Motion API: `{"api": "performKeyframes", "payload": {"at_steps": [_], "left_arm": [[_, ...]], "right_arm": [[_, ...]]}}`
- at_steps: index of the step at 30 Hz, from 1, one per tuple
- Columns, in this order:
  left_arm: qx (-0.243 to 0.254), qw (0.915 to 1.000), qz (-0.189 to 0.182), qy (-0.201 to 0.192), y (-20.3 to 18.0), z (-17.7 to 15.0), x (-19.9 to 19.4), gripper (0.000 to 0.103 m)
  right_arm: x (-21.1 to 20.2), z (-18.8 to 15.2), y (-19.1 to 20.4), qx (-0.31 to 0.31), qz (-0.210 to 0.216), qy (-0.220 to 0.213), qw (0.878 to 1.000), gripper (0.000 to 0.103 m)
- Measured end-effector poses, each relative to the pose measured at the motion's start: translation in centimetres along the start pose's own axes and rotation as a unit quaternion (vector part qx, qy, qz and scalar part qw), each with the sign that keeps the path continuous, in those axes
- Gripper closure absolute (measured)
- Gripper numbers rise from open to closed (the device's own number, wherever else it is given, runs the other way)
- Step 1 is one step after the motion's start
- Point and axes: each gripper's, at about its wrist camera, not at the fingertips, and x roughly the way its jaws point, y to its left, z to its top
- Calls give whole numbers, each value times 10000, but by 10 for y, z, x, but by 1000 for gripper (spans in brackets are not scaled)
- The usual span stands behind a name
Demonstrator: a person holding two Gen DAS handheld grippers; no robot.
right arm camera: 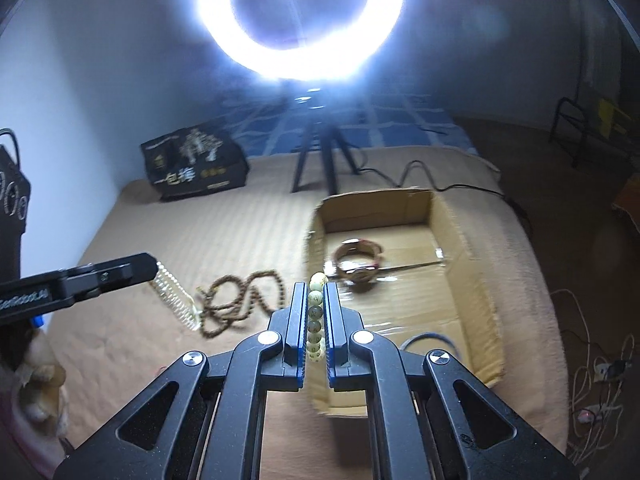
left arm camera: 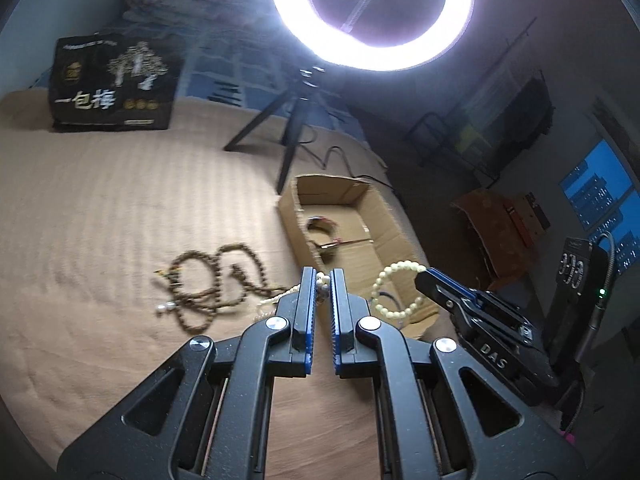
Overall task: Organize jewelry
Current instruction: 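Drop the pearl necklace from the left tool into the box while the right drops the bracelet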
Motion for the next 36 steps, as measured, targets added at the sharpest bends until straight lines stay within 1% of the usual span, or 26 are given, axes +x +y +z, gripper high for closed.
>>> {"api": "performKeyframes", "payload": {"at_steps": [6,13,22,29,36], "left_arm": [[112,9998,-150,44,-30,-1,18,99],[175,9994,-228,169,-50,-7,45,99],[139,9987,-378,313,-66,-11,74,99],[183,9980,-219,573,-67,-21,104,99],[209,9972,-75,717,-62,-24,122,99]], "right_arm": [[-1,4,-28,218,-203,-36,9995,97],[4,4,-55,471,-268,40,9985,97],[15,5,-70,600,-404,108,9973,97],[33,4,-81,618,-573,218,9962,97],[51,0,-91,628,-713,384,9947,97]]}}
